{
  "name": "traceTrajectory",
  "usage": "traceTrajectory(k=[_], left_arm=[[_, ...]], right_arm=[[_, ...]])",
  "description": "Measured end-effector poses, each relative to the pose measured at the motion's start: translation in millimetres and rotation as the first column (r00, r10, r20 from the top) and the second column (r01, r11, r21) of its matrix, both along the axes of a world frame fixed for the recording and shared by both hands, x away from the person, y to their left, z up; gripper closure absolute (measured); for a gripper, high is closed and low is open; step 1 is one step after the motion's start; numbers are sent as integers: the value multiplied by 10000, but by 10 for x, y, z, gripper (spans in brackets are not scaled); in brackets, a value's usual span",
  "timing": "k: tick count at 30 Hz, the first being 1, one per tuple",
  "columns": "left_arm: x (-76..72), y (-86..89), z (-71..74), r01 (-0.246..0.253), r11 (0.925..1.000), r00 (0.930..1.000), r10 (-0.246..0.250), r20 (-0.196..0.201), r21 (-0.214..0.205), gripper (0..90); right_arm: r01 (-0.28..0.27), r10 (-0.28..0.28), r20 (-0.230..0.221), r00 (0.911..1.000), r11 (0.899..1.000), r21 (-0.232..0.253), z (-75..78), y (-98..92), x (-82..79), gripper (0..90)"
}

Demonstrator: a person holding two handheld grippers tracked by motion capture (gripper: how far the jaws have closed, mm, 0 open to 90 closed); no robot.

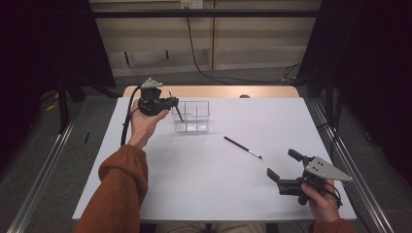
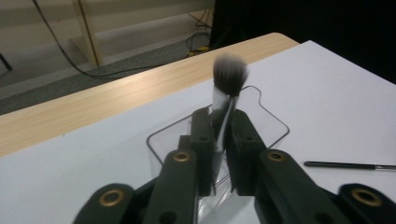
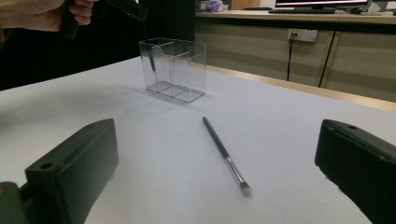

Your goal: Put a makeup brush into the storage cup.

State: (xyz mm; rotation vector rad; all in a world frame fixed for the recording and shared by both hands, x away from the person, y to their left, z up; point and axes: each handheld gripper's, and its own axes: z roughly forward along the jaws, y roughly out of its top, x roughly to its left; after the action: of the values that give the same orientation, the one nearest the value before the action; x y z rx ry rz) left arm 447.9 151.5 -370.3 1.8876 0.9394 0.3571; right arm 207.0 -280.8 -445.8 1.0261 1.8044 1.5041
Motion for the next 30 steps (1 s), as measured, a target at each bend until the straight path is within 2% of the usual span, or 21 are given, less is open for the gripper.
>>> traceTrajectory(k=[2, 4, 6, 9, 14, 24, 27, 30], left_arm=[[-1, 10, 6, -47, 10000, 10000, 47, 23, 57, 749], [-6, 16, 12, -36, 10000, 9999, 37, 94, -59, 692], [-14, 16, 22, -106, 9999, 9998, 106, 140, -2, 610], [-14, 28, 32, -308, 9994, 9992, 312, 239, -131, 472], [-18, 50, 34, -406, 9987, 9983, 418, 418, -294, 310], [-53, 80, 14, -243, 9982, 9986, 268, 453, -542, 131], [-78, 91, 12, -294, 9964, 9978, 339, 562, -800, 105], [-103, 103, 9, -347, 9962, 9966, 405, 713, -800, 78]], right_arm=[[-6, 6, -5, 10000, 10000, 19, 2, -1, 0, 0], [23, -23, -3, 10000, 10000, 8, 1, -1, -1, 0], [9, -9, -14, 10000, 10000, 20, 2, 0, -2, 0], [-3, 3, 0, 10000, 10000, 24, 2, 1, -3, 0], [-7, 7, -5, 10000, 10000, 8, 1, 2, 0, 0], [-45, 45, -21, 10000, 10000, -20, -3, 9, 2, 0], [-38, 38, -26, 10000, 10000, -20, -3, 10, 3, 0], [-29, 29, -22, 10000, 10000, -14, -2, 9, 2, 0]])
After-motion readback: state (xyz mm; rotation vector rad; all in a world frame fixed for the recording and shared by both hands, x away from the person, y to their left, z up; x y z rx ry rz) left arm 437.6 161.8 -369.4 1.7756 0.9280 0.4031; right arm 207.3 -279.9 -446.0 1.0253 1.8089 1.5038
